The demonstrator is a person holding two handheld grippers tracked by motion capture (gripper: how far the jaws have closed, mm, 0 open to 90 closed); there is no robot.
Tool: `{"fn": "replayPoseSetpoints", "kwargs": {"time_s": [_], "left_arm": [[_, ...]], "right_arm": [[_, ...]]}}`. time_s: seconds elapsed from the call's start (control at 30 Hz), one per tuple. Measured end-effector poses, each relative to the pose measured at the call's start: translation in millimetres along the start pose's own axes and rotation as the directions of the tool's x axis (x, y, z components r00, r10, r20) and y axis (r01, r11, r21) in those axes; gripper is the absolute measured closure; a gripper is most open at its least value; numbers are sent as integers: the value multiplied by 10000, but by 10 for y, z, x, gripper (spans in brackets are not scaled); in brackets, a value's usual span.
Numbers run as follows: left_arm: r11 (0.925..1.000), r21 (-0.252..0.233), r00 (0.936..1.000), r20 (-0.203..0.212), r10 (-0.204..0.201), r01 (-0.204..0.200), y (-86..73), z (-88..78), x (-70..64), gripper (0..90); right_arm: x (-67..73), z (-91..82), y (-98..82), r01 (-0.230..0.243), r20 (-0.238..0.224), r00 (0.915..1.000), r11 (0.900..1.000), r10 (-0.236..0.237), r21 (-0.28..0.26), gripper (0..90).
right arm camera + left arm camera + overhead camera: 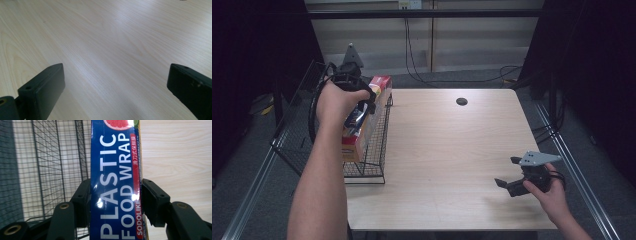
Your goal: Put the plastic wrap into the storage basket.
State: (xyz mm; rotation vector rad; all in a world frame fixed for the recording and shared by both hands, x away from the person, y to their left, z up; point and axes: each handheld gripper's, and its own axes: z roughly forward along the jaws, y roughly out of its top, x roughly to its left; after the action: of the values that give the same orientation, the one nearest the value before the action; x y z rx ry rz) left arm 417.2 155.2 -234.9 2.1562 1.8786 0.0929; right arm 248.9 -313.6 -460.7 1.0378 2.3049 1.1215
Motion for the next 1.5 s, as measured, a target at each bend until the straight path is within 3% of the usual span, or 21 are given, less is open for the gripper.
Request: {"fn": "replayPoseSetpoints", "kwargs": {"time_s": [0.3, 0.83, 1.0, 1.17, 1.5], "left_arm": [[9995, -184, 9997, -70, -252, 251, -16, -99, 95, 473], [9980, -332, 9970, -546, -555, 538, -54, -229, 268, 473], [9977, -392, 9970, -526, -569, 548, -68, -261, 338, 472], [9956, -430, 9956, -401, -846, 828, -87, -292, 395, 472], [9947, -436, 9937, -580, -957, 933, -128, -323, 521, 472]], "right_arm": [[1, 9, 4, -35, -27, 10000, 10000, 34, -48, 15], [8, 18, 9, 19, 91, 10000, 10000, -19, -12, 15], [5, 18, 12, 3, 59, 10000, 10000, -3, -18, 15], [8, 26, 11, 8, 20, 10000, 10000, -8, 24, 16], [4, 20, 11, -17, 96, 10000, 10000, 17, -16, 15]]}}
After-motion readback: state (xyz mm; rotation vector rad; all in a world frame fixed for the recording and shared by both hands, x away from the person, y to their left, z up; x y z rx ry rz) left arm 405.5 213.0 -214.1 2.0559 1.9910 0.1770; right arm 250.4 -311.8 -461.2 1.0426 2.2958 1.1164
